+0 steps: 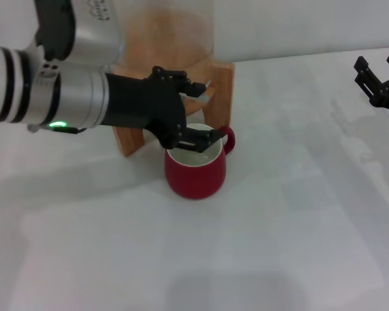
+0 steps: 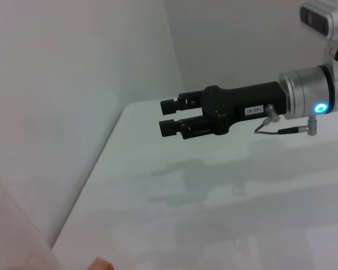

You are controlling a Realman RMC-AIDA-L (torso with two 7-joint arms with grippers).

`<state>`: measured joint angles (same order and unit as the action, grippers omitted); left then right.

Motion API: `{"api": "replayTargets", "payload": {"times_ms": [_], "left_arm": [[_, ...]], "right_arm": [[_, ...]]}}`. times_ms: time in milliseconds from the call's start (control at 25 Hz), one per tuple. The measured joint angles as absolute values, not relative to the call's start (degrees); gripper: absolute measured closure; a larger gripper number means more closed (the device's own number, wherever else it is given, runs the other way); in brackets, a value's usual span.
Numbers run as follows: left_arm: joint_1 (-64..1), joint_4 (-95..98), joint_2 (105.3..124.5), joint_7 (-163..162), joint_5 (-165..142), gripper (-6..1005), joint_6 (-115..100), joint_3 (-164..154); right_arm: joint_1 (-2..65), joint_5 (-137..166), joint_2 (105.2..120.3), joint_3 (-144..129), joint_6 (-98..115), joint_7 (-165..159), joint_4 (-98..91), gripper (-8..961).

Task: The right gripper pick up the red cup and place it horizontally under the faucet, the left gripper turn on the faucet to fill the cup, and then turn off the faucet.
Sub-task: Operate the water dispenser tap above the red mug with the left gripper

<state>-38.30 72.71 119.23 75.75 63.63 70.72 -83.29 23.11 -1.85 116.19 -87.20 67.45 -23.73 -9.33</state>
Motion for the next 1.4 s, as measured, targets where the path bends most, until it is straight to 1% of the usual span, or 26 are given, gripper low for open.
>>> {"api": "replayTargets", "payload": {"times_ms": [240,480,680,960,1400], "left_arm": [[-34.0,76.6,119.25,75.0,63.7,183,71.6,-83.4],[-32.2,76.8,119.3,74.9,63.9,182,71.6,-83.1],[-32.1,76.2,119.26,75.0,64.0,182,70.3,-82.8],[-33.7,75.2,119.13,74.6,64.2,183,70.8,-81.4],[-33.1,75.1,119.27,73.5,64.2,182,71.8,-82.0]], "right_arm": [[22.6,-1.8,116.19,-87.3,68.7,-24.1,-9.4,270],[22.4,-1.8,116.19,-87.7,68.8,-24.2,-9.6,270],[22.4,-1.8,116.19,-87.7,68.8,-25.0,-9.6,270],[22.5,-1.8,116.14,-87.7,68.8,-25.6,-9.7,271],[22.3,-1.7,116.15,-87.7,68.8,-25.7,-9.6,271]]}}
